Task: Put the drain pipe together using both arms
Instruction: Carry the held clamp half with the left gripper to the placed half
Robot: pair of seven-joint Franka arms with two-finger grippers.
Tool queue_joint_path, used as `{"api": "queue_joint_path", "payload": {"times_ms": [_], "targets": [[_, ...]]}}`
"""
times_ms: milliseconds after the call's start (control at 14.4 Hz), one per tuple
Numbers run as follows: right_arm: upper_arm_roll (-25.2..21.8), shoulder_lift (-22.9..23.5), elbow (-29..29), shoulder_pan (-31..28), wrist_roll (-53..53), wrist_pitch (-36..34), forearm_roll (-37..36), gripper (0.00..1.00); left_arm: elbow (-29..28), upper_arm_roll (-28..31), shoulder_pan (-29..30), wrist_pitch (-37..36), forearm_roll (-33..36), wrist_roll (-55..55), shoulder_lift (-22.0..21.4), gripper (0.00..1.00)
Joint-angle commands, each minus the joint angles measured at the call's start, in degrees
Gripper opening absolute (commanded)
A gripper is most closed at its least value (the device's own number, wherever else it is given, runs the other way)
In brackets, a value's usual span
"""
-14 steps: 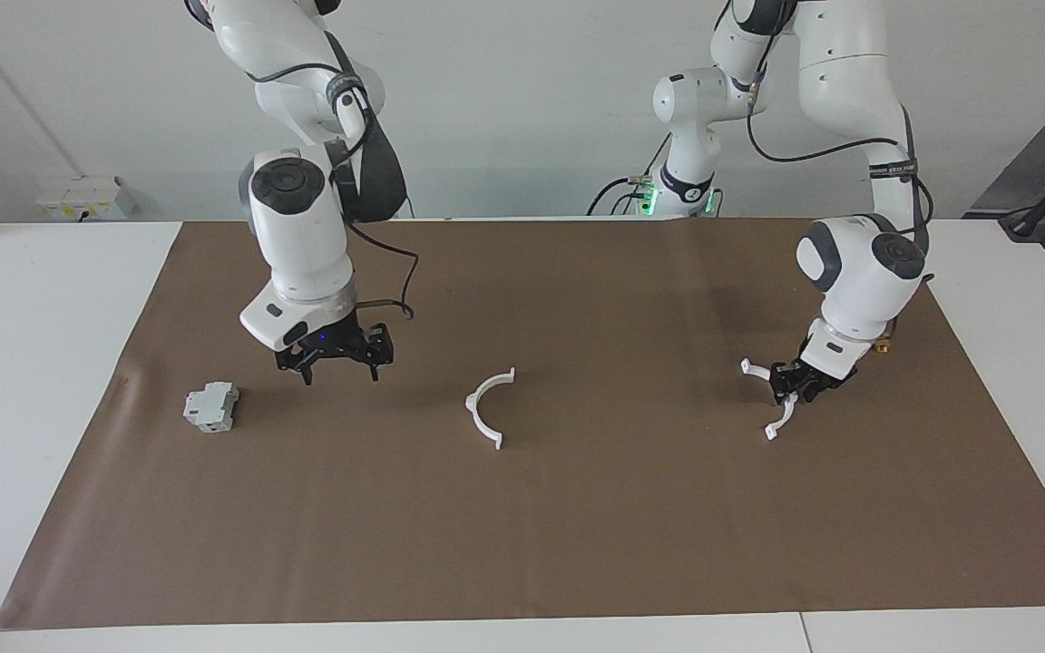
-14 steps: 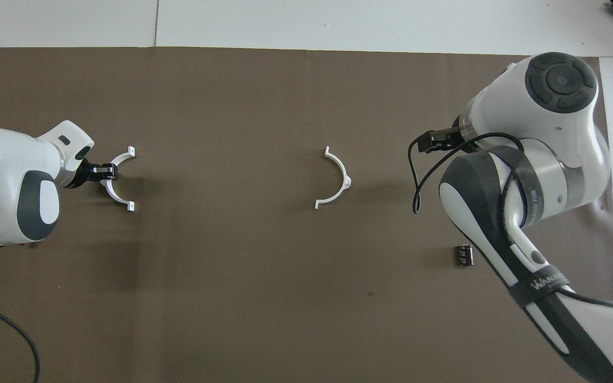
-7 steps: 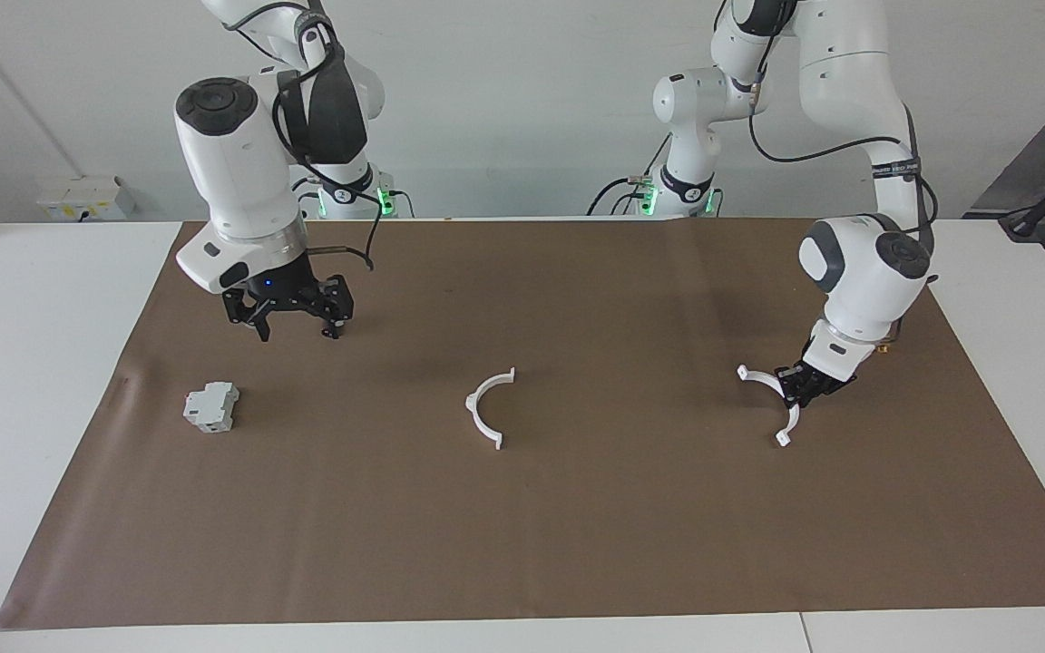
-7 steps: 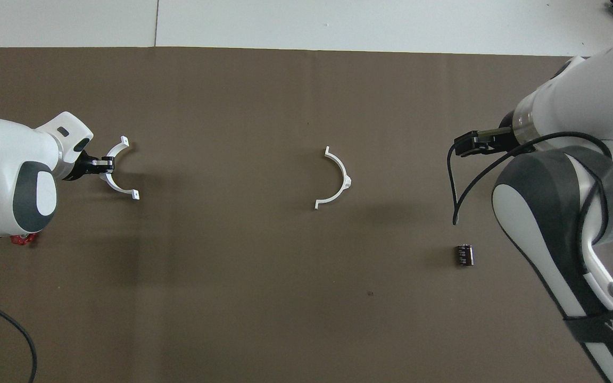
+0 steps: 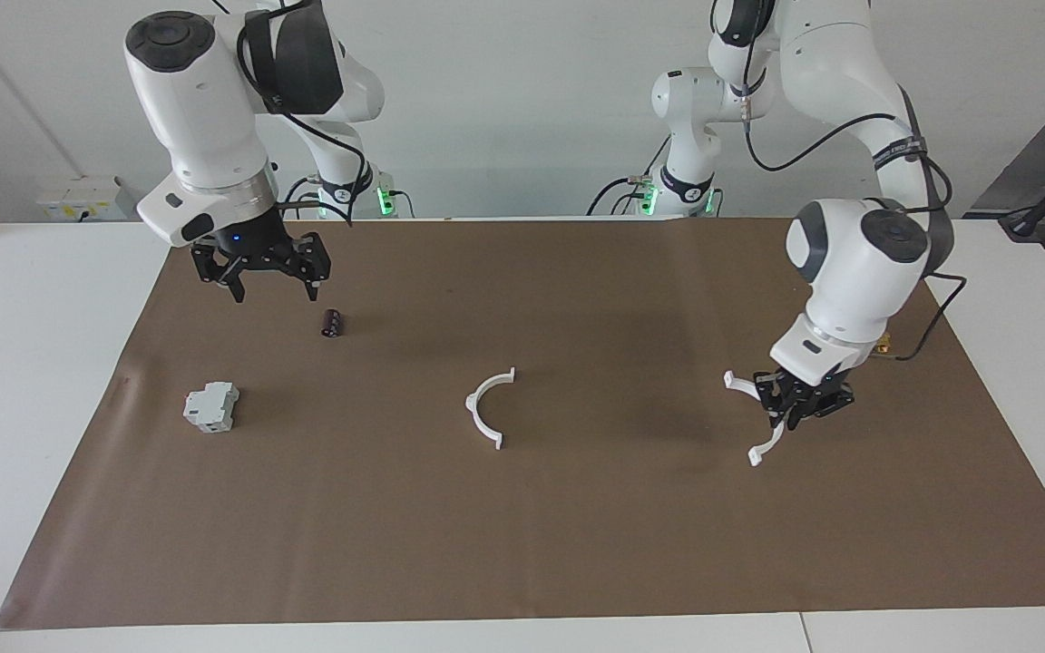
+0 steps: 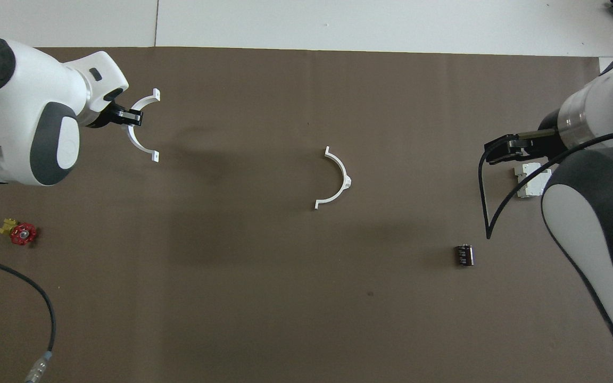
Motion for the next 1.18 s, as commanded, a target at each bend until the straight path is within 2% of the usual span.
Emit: {"api": "queue_joint_path", "payload": {"times_ms": [0,208,624,902,1110], "targets": [[-3.97,-0.40,0.62,-0.88,-7.16,-1.11,3.21,1.00,2.00,0.92,-4.77,4.54,4.15,2.17,3.51,0.00],[-8.11,-1.63,0.62,-0.52,-11.04,-3.82,6.02,0.99,2.09,0.83,-10.47,6.73,4.26,1.91,5.97,0.00],[-8.56,-4.10,0.00,-0.70,-13.51,-7.44,6.03,1.00,1.65,1.01,-19.53,6.39,4.42,-4.67,7.12,0.00],[-8.47,-4.10,-0.09,-0.44,-13.60,-7.35,6.03,1.00,1.74,1.10,-21.48,6.56,4.17,-5.65,7.56,0.00],[-8.47,-3.40,-0.53,-0.61,-14.29,-6.30,5.94,1.00,3.66,1.36,-24.37,6.22,4.69,-8.90,11.33,0.00]]}}
